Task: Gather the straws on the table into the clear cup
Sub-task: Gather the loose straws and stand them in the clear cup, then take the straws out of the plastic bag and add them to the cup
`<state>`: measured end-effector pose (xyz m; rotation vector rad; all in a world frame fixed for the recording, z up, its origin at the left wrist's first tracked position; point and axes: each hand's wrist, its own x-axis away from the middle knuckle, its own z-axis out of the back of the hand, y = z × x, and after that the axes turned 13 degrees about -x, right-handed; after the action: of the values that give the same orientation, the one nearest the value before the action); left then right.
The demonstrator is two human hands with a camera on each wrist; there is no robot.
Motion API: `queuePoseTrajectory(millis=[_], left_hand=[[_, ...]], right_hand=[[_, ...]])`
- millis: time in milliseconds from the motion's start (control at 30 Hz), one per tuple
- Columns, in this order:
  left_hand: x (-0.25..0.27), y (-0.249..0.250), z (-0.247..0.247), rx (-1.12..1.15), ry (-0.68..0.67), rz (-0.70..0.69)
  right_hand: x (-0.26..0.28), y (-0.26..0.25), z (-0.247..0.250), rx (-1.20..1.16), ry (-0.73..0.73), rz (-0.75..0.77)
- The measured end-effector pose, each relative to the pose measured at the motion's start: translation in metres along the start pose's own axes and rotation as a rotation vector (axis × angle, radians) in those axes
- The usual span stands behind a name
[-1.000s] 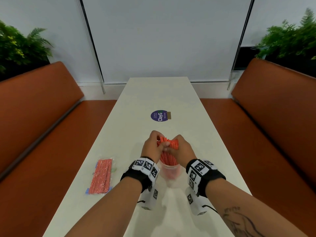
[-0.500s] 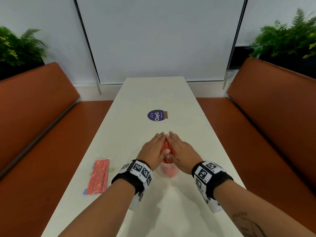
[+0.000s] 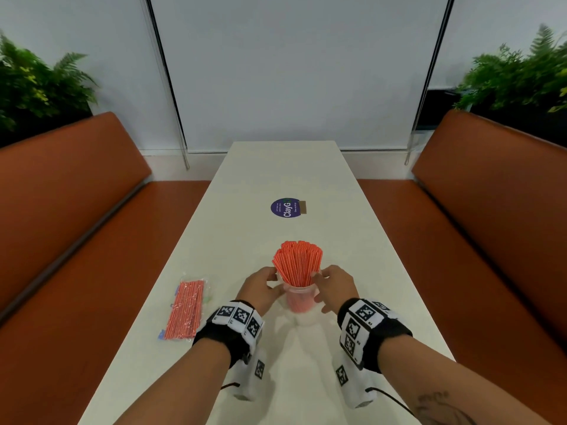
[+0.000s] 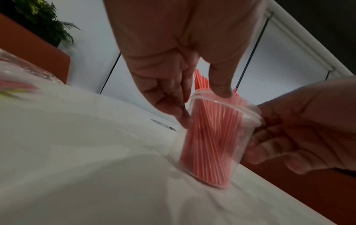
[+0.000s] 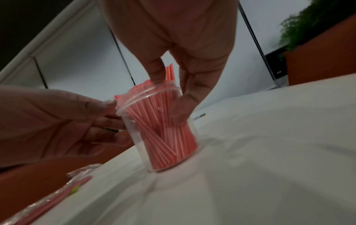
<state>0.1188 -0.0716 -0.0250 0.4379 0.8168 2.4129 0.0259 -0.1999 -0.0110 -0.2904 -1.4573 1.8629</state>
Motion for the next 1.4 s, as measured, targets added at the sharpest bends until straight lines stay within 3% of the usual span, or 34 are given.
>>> queuePoseTrajectory(millis=[233,333,467,533,633,700,767,900,1100,1267,1400], left_hand=[[0.006,-0.017,0.013,0.152,-0.098,0.027],[0.012,-0.025,0.035,0.216,0.026,0.079],[0.019,-0.051,0.076,0.131,0.31,0.249],[0.024,-0.068,0.092,0.007,0.364,0.371],[0.033,-0.093,0.103,-0.089,0.257,0.493],[0.037,-0.109,0.102,-0.114,0.168,0.541],[0.04,-0.123,0.099,-0.131,0.074,0.561],[0.037,-0.144,0.094,-0.062,-0.013,0.559],[0.039,-0.152,0.085,0.042,-0.072,0.482],[0.05,-0.147,0.082,0.181,-0.128,0.439],[0.062,-0.119,0.083,0.294,-0.087,0.268]], right_hand=[[0.017,0.002,-0.01,0.031,0.111,0.056],[0.035,-0.011,-0.012,0.016,0.203,0.248],[0.047,-0.029,-0.044,0.092,0.027,0.409],[0.046,-0.036,-0.069,0.079,-0.132,0.308],[0.042,-0.044,-0.105,0.029,-0.418,-0.043],[0.039,-0.047,-0.124,0.001,-0.493,-0.201],[0.036,-0.046,-0.142,-0.012,-0.48,-0.252],[0.034,-0.044,-0.172,-0.004,-0.456,-0.281],[0.03,-0.034,-0.198,0.168,-0.383,-0.125],[0.04,-0.027,-0.185,0.281,-0.4,-0.01],[0.051,-0.028,-0.15,0.185,-0.385,0.119]])
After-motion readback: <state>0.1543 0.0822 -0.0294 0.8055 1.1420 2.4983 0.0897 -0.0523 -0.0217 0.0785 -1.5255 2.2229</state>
